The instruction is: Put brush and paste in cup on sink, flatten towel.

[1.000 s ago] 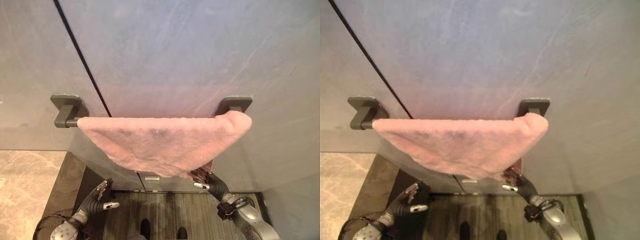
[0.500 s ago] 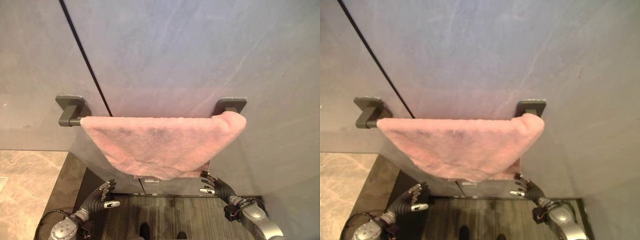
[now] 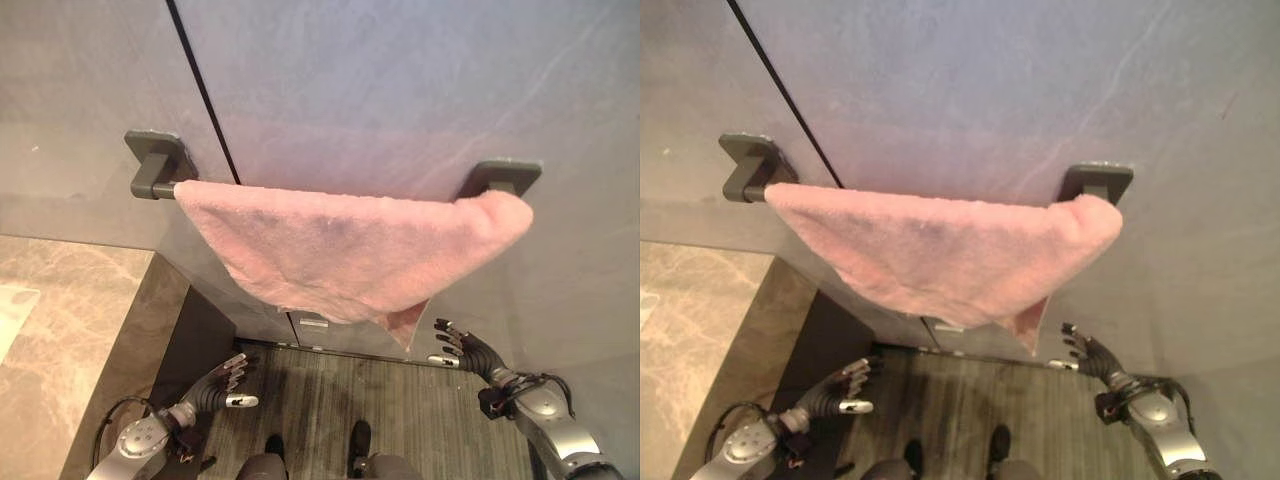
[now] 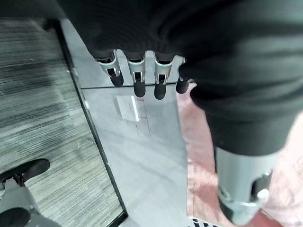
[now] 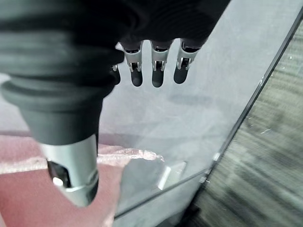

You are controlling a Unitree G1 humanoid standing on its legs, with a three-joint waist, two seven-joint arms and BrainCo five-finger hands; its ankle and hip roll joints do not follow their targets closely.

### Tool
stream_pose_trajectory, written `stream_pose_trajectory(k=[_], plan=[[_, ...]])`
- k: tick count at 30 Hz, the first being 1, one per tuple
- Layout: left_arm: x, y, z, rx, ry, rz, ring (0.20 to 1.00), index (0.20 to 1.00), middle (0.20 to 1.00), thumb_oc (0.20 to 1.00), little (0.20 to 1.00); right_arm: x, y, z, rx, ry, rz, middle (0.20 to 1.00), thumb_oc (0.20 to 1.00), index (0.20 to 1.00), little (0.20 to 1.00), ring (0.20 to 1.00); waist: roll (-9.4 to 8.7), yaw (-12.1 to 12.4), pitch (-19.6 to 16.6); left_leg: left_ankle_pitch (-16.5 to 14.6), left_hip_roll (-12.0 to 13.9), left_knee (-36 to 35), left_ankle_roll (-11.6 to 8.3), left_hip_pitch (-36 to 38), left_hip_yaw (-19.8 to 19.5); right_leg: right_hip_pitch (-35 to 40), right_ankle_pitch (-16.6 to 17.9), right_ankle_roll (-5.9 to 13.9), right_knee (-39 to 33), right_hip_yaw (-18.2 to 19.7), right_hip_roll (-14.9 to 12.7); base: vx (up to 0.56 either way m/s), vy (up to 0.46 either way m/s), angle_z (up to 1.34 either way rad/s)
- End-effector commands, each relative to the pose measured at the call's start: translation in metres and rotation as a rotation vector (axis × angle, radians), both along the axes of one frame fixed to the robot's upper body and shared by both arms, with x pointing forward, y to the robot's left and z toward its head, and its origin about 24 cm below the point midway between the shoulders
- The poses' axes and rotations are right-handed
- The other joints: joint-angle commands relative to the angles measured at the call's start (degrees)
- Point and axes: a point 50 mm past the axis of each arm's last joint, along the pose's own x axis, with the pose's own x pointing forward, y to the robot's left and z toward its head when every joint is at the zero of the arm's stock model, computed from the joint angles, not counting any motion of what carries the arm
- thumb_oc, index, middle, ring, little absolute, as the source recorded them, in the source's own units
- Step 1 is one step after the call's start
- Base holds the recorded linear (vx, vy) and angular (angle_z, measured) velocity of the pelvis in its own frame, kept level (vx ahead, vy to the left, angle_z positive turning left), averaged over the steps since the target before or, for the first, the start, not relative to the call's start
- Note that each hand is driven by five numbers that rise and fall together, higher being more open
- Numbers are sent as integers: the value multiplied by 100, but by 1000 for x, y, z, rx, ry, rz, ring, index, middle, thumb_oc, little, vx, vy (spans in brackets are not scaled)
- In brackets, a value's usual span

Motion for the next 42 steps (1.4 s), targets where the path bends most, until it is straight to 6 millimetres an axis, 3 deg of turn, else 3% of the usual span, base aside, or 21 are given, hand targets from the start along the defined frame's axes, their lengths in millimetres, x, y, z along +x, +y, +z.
stream_pose_trajectory(k=[1, 4, 6, 7, 8, 10, 11, 14, 18, 23, 27, 31, 36, 42], plan=[[4, 10, 21, 0, -120, 56, 1000, 1000, 1000, 1000, 1000, 4, 15, 22, -109, -119, 112, 1000, 1000, 1000, 1000, 1000, -327, -45, -245, -580, -303, 771, 126, -360, 11, -558, 1047, 1004, -127, 746, -953, -151, 319, -75], [-1, 15, 16, 8, -102, 82, 1000, 1000, 1000, 1000, 1000, -6, 23, 15, -57, -92, 149, 1000, 1000, 1000, 1000, 1000, -372, -43, -264, -602, -403, 678, 237, -440, 255, -896, 1345, 1144, -216, 943, -1114, -105, 164, -74], [2, 18, 19, 38, -122, 91, 1000, 1000, 1000, 1000, 1000, -4, 26, 8, -68, -60, 153, 1000, 1000, 1000, 1000, 1000, -353, -18, -206, -572, -388, 787, 306, -564, 385, -921, 934, 1044, 236, 982, -857, -201, 130, -35], [2, 19, 16, 42, -114, 102, 1000, 1000, 1000, 1000, 1000, -7, 26, -2, -73, -24, 129, 1000, 1000, 1000, 1000, 1000, -337, 56, -224, -547, -379, 748, 337, -548, 538, -808, 697, 987, 521, 748, -772, -212, 150, -22], [0, 16, 10, 28, -95, 119, 1000, 1000, 1000, 1000, 1000, -9, 25, -11, -124, 7, 123, 1000, 1000, 1000, 1000, 1000, -313, 100, -304, -470, -372, 635, 356, -489, 636, -591, 325, 913, 747, 675, -507, -128, 105, -23], [0, 16, 10, 28, -96, 119, 1000, 1000, 1000, 1000, 1000, -8, 26, -11, -124, 6, 123, 1000, 1000, 1000, 1000, 1000, -322, 101, -317, -445, -379, 621, 356, -507, 641, -612, 340, 911, 740, 680, -512, -16, 18, -45], [-2, 10, 1, 2, -65, 126, 1000, 1000, 1000, 1000, 1000, -17, 20, -29, -148, 82, 62, 1000, 1000, 1000, 1000, 1000, -334, 72, -393, -439, -366, 567, 345, -392, 618, -542, 280, 849, 543, 900, -413, 41, -22, -36], [-11, 0, -13, -31, -17, 153, 1000, 1000, 1000, 1000, 1000, -26, 19, -54, -204, 183, 27, 1000, 1000, 1000, 1000, 1000, -377, 132, -558, -441, -256, 540, 322, -224, 746, -222, 328, 815, 144, 926, -379, 49, -75, -14], [-15, -9, -22, -52, 15, 161, 1000, 1000, 1000, 1000, 1000, -38, 16, -67, -207, 245, -13, 1000, 1000, 1000, 1000, 1000, -396, 98, -645, -384, -170, 431, 277, -102, 747, -51, 271, 769, -14, 885, -307, 24, -87, -18], [-10, -18, -26, -63, 13, 167, 1000, 1000, 1000, 1000, 1000, -46, 17, -70, -191, 259, -23, 1000, 1000, 1000, 1000, 1000, -392, 22, -633, -340, -116, 411, 224, -80, 700, 7, 218, 713, -83, 837, -245, -3, -59, 2], [-4, -21, -23, -57, -17, 160, 1000, 1000, 1000, 1000, 1000, -39, 16, -51, -283, 170, 73, 1000, 1000, 1000, 1000, 1000, -386, -59, -580, -291, -79, 386, 178, -122, 708, 2, 243, 699, -183, 816, -218, -5, -18, 0], [-1, -26, -29, -67, -15, 192, 1000, 1000, 1000, 1000, 1000, -49, 15, -50, -334, 179, 122, 1000, 1000, 1000, 1000, 1000, -433, -95, -564, -224, -58, 221, 172, -110, 728, -26, 281, 721, -232, 827, -202, 0, 0, 0], [24, -35, -20, -110, -97, 250, 1000, 1000, 1000, 1000, 1000, -44, 29, -49, -305, 148, 146, 1000, 1000, 1000, 1000, 1000, -607, -159, -438, 2, 3, -81, 130, -277, 709, -345, 339, 717, -153, 818, -146, -95, -53, 1], [45, -52, -3, -174, -185, 256, 1000, 1000, 1000, 1000, 1000, -55, 40, -57, -264, 180, 173, 1000, 1000, 1000, 1000, 1000, -865, -155, -330, 150, 123, -271, 50, -393, 602, -486, 331, 691, -112, 651, -74, -36, -64, 11]])
